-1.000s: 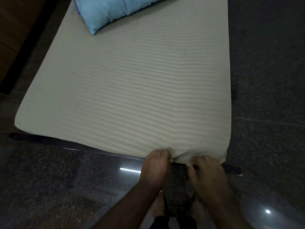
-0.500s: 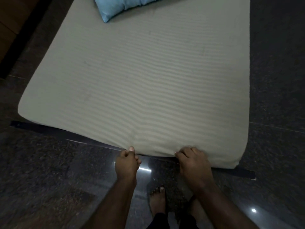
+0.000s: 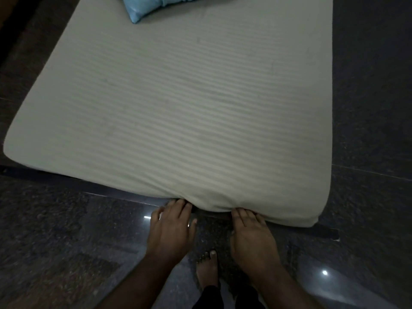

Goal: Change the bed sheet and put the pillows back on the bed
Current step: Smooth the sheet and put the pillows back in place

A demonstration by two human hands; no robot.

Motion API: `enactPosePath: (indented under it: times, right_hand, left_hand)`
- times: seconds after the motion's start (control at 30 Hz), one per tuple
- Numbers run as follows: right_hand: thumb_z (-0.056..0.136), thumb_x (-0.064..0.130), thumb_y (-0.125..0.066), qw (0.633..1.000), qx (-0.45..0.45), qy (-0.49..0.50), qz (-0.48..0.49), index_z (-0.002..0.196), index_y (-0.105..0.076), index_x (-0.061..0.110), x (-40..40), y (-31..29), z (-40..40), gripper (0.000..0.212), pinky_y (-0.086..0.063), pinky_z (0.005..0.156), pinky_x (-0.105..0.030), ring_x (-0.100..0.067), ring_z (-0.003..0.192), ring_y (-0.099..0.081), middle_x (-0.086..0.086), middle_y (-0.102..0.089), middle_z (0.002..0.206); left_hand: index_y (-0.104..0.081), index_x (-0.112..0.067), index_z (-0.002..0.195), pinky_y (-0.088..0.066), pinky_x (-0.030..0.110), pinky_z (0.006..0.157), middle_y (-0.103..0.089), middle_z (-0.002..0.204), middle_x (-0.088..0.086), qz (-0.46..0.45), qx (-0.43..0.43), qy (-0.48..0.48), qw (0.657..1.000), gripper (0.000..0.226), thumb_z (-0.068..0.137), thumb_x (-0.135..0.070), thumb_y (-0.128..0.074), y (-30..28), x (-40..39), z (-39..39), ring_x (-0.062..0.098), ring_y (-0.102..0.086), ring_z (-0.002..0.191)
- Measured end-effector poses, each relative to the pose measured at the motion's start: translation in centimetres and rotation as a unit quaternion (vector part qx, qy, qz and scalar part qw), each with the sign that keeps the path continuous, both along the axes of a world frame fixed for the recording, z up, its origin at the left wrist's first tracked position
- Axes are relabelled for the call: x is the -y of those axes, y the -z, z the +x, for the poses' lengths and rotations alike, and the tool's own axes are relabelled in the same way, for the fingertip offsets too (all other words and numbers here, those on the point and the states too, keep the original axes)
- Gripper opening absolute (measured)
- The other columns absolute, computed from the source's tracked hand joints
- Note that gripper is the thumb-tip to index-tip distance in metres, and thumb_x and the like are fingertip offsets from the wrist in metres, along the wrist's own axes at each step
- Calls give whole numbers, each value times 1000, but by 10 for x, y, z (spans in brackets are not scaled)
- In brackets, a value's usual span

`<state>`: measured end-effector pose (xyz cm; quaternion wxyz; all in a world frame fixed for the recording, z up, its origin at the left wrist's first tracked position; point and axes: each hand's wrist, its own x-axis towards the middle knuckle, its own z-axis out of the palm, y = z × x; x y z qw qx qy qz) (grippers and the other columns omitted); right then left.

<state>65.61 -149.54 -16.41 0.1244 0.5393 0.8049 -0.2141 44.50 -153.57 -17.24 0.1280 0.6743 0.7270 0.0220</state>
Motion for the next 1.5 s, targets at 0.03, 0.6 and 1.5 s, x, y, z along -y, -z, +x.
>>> enactPosePath:
  times: [0.03,0.6,1.5]
  right_hand:
    - [65,27,-59,999,25,7,-24,118,-70,4,-4,-2,-6,59,-56,91,-46,-31,103,-68,-13,-71,116]
    - [85,33,-52,988,27,-8,-151,143,-43,13,-40,-13,-8,62,-34,110,-36,-29,133,-47,-11,-50,144]
    - [88,34,-58,981,95,15,-170,124,-62,17,-68,-19,107,39,-48,96,-38,-29,117,-60,-8,-64,127]
  left_hand:
    - [-63,-19,124,-39,44,101,-63,125,-2,-12,-14,18,1000,46,86,-42,-52,0,1,-2,22,-58,118]
    - [-65,-26,122,-41,45,104,-65,124,-4,-309,-216,73,923,61,81,-71,-62,-31,-83,32,21,-59,118]
    - [-65,-8,63,-45,31,35,-58,53,9,-98,-152,220,959,5,63,-12,-65,-36,-36,23,29,-56,39]
